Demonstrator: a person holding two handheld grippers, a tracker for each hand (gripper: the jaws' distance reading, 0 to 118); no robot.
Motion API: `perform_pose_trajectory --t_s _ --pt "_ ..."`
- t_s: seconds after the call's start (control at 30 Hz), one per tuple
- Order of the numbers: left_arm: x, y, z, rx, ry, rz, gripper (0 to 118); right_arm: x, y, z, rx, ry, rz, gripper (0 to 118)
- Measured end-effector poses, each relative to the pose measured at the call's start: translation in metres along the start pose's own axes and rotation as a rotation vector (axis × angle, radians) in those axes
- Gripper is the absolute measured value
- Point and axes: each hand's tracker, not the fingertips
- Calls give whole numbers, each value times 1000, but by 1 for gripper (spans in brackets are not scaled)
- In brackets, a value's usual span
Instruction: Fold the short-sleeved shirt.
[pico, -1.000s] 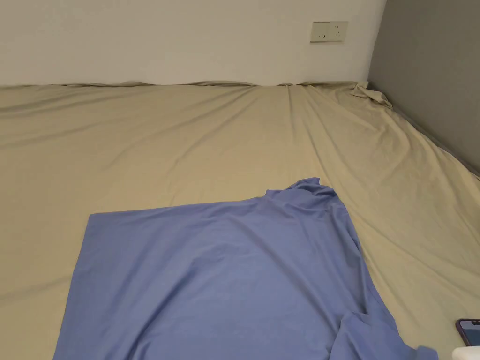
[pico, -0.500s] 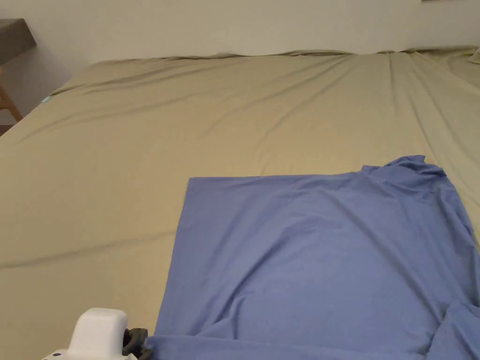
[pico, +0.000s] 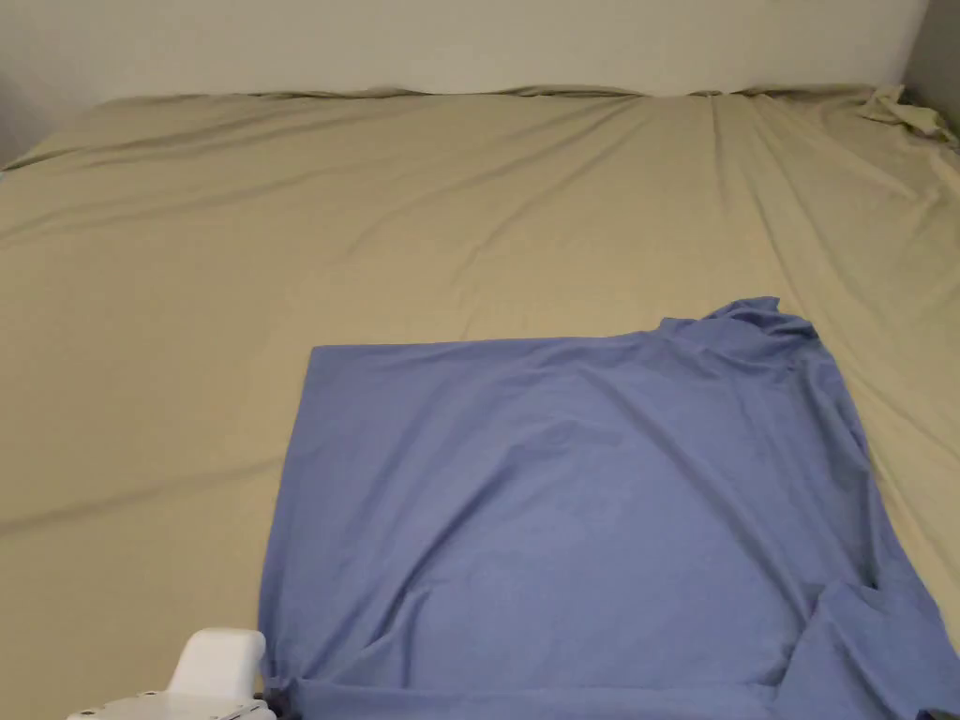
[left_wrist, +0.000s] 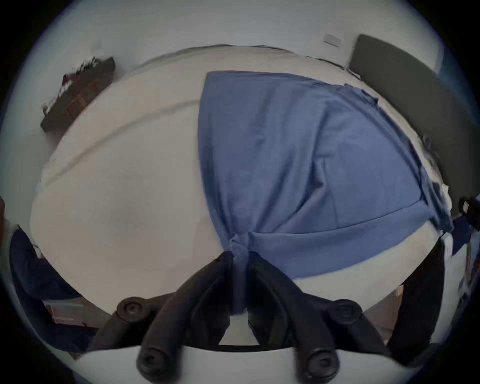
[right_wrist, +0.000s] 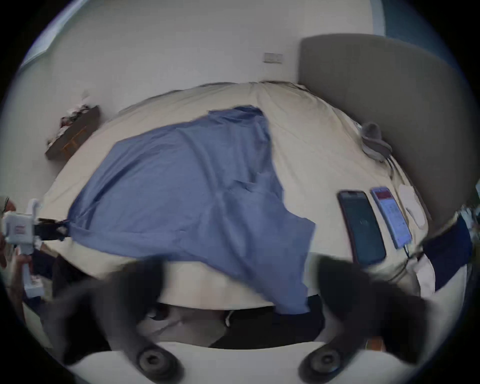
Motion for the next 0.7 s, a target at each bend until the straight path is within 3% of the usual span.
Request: perform_pose_trajectory --t_s 0.13,0.2,0.27,0.3,0.33,0.43,0.5,0.53,0.57,0.7 --pt "-7 4 22 53 -65 86 9 25 -11 -12 -59 -120 -104 118" --pt "-10 4 32 81 -68 115 9 38 -21 -10 5 -140 -112 118" --pt "-13 5 35 82 -63 123 9 55 -16 -21 -60 -166 -157 116" --pt "-14 5 37 82 -53 123 9 61 -17 -29 -83 -150 -170 94" --pt "-14 4 35 84 -59 136 9 66 -19 -41 -113 -142 -182 57" --pt "-11 1 31 76 -72 164 9 76 -27 -80 -249 -87 -212 24" --pt "-6 -1 31 79 -74 165 9 71 -30 -91 -251 -51 -183 12" --pt "-9 1 28 73 -81 174 9 64 -29 -85 -199 -115 -116 11" --pt "-8 0 27 70 -79 181 9 61 -27 -82 -191 -81 -100 10" --pt "-9 8 33 75 -73 208 9 55 -14 -61 -123 -55 -155 10"
